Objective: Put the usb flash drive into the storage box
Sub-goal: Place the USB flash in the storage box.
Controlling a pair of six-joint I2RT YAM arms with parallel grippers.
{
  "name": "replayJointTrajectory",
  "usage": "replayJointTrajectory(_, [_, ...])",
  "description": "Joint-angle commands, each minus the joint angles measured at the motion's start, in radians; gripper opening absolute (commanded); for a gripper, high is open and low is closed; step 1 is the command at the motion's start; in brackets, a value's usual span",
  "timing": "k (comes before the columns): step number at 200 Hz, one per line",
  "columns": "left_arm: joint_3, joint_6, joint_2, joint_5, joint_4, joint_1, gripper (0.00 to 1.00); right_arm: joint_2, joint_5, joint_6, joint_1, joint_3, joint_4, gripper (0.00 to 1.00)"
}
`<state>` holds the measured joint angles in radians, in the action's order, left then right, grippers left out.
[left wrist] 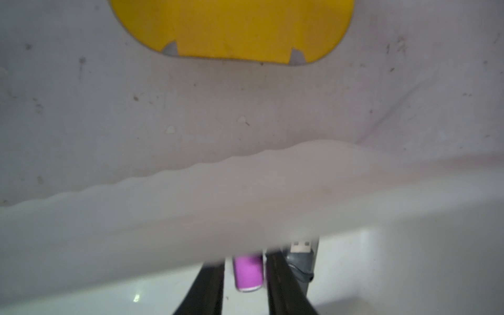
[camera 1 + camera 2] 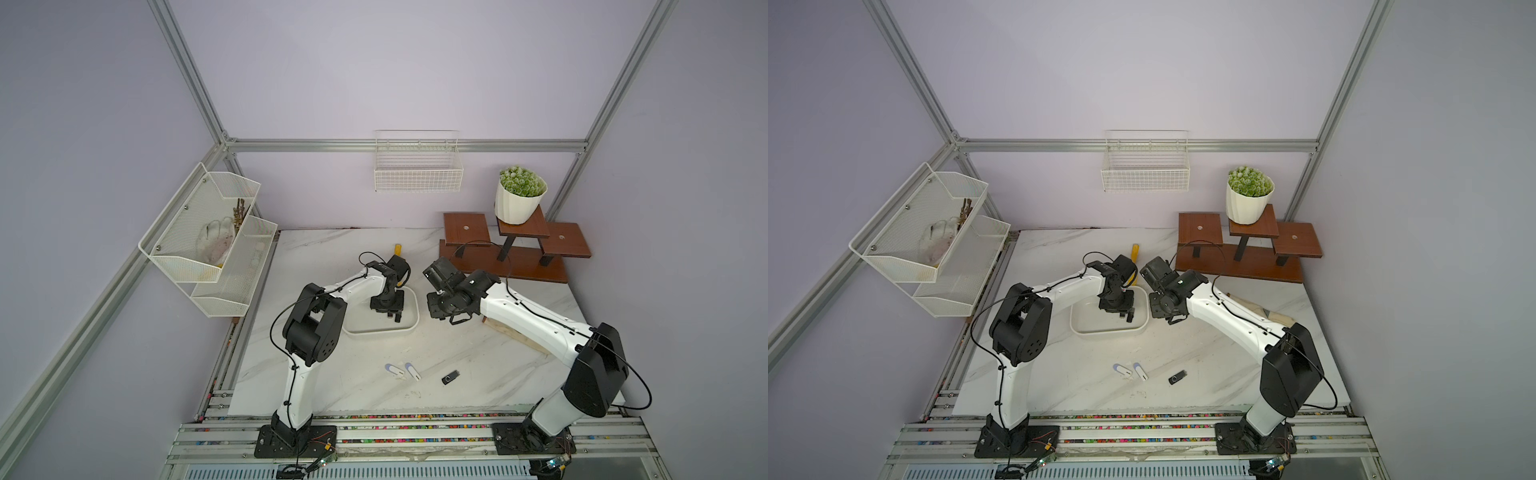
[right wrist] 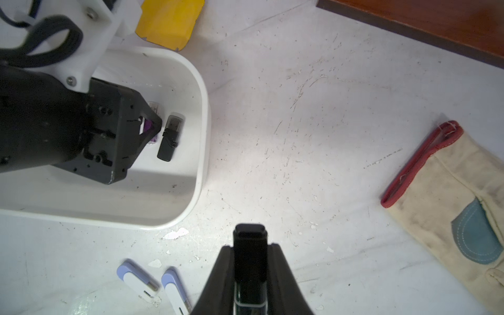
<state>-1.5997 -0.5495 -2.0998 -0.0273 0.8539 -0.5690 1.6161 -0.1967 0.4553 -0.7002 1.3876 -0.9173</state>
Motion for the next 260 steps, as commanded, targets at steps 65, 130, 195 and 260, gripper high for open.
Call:
replayJointTrajectory(65, [-0.098, 0.001, 0.114, -0.038, 0.063, 0.013, 0.43, 0.035, 0.027, -0.018, 0.003, 0.036, 0.019, 0.0])
replayJointTrajectory(130, [-0.2, 0.06, 0.27, -0.203, 0.291, 0.126, 0.46, 0.137, 0.138, -0.037, 0.001, 0.105, 0.088, 0.0])
replayJointTrajectory(195, [0.04, 0.057, 0.527, -0.228, 0.278, 0.28, 0.6, 0.393, 0.273, -0.056, -0.049, 0.348, 0.122, 0.0])
replayJointTrajectory(260, [0.175, 0.048, 0.607, -0.208, 0.249, 0.315, 0.67, 0.595, 0.292, -0.051, -0.105, 0.545, 0.105, 0.0])
